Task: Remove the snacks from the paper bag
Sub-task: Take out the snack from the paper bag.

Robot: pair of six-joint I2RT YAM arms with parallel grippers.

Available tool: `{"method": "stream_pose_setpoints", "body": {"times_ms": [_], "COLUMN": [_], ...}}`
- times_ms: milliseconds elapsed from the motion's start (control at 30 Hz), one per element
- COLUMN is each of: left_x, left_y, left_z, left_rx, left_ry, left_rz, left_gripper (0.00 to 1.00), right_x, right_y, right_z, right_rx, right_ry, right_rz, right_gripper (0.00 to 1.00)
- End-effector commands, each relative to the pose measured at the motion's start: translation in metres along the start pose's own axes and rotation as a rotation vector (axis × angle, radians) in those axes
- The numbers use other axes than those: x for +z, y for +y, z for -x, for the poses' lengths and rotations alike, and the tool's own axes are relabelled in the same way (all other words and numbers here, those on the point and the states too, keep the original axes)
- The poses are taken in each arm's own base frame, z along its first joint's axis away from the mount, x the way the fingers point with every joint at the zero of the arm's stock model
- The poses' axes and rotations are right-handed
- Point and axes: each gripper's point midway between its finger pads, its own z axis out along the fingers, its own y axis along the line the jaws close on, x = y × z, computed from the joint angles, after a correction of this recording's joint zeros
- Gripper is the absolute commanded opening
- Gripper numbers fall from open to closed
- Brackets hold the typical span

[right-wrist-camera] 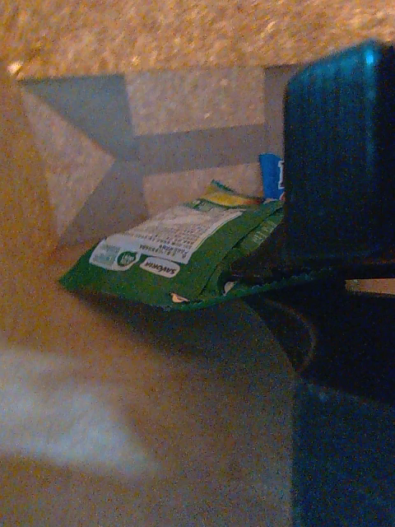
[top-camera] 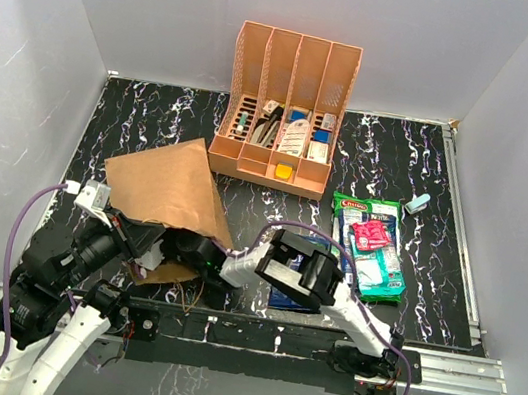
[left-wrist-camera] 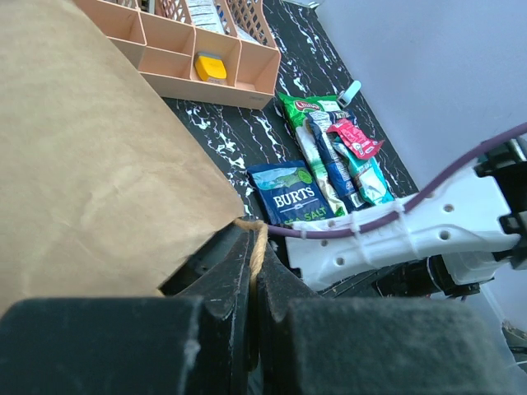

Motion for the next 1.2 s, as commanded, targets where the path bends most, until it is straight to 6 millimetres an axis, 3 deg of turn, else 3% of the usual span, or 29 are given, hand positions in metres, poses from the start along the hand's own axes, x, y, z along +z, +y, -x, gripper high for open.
{"method": "stream_pose_setpoints", "body": {"times_ms": [0,233,433,667,833,933,1000,1100,1167], "left_x": [-0.002,-0.002,-0.001,-0.001,0.001,0.002,0.002,0.004,0.004], "left_y": [-0.005,-0.004,-0.003,-0.003,-0.002,-0.001,-0.001,0.000,-0.001], "left_z": [0.004,0.005,0.004,0.005,0.004,0.003,0.004,0.003,0.003], "left_rx": [0.007,0.006,0.003,0.005,0.002,0.000,-0.001,-0.004,-0.005], "left_ry": [-0.024,-0.029,-0.022,-0.020,-0.014,-0.010,-0.009,-0.004,0.000], "left_rz": [-0.024,-0.022,-0.013,-0.012,-0.009,-0.003,-0.003,-0.001,-0.003], "left_gripper": [0.00,0.00,0.00,0.00,0.00,0.00,0.00,0.00,0.00], "right_x": [-0.036,-0.088,-0.129,-0.198,-0.251,-0.281,-0.299,-0.327,-0.346], "right_y": [-0.062,-0.051,-0.040,-0.064,-0.074,-0.086,-0.101,-0.115,-0.117], "right_z": [0.050,0.092,0.126,0.157,0.163,0.156,0.139,0.086,0.052], "right_rx": [0.133,0.333,0.387,0.473,0.728,0.919,1.092,1.449,1.570], "right_ry": [-0.133,-0.284,-0.389,-0.462,-0.435,-0.355,-0.262,0.015,0.175], "right_rz": [-0.106,0.060,0.147,0.187,0.261,0.237,0.169,-0.039,-0.185], "right_gripper": [0.07,0.07,0.07,0.07,0.07,0.07,0.07,0.07,0.07]}}
